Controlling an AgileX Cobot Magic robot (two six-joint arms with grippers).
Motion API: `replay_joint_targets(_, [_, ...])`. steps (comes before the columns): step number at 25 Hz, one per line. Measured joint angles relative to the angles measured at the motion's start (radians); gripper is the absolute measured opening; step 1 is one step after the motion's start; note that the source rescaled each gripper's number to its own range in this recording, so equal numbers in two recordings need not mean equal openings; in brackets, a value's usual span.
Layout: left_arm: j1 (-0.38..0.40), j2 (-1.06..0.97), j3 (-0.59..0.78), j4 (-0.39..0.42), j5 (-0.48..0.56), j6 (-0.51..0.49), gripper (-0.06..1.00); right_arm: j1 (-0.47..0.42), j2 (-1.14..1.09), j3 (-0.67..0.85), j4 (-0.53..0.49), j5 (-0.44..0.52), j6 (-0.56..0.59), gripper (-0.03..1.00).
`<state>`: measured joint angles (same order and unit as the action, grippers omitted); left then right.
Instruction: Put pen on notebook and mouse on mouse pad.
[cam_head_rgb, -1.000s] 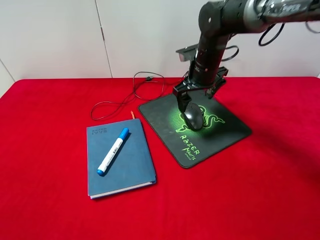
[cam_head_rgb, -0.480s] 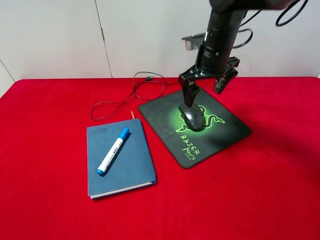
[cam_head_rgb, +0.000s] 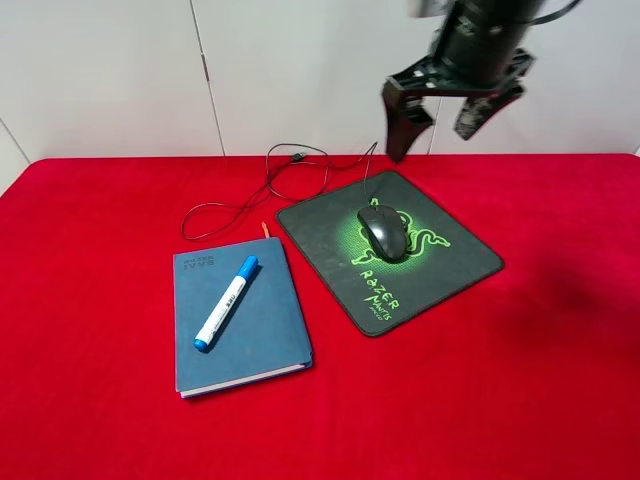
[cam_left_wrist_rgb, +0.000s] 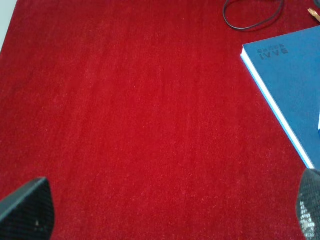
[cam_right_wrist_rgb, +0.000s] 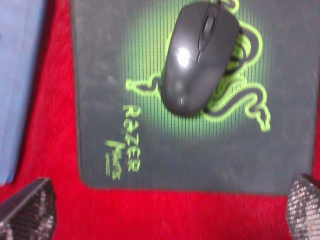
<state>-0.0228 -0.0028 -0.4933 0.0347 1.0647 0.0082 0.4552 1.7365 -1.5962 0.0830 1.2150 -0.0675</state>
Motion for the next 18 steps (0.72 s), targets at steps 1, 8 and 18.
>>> replay_joint_targets(1, [0.0,0.0,0.0,0.0,0.0,0.0,0.95,0.0,-0.032,0.036,0.0,0.0,0.0,1.0])
replay_joint_targets(8, [0.0,0.0,0.0,0.0,0.0,0.0,0.95,0.0,-0.304,0.305,0.0,0.002,0.019,1.0])
replay_joint_targets(18, [0.0,0.0,0.0,0.0,0.0,0.0,0.95,0.0,-0.716,0.581,0.0,0.005,0.087,1.0])
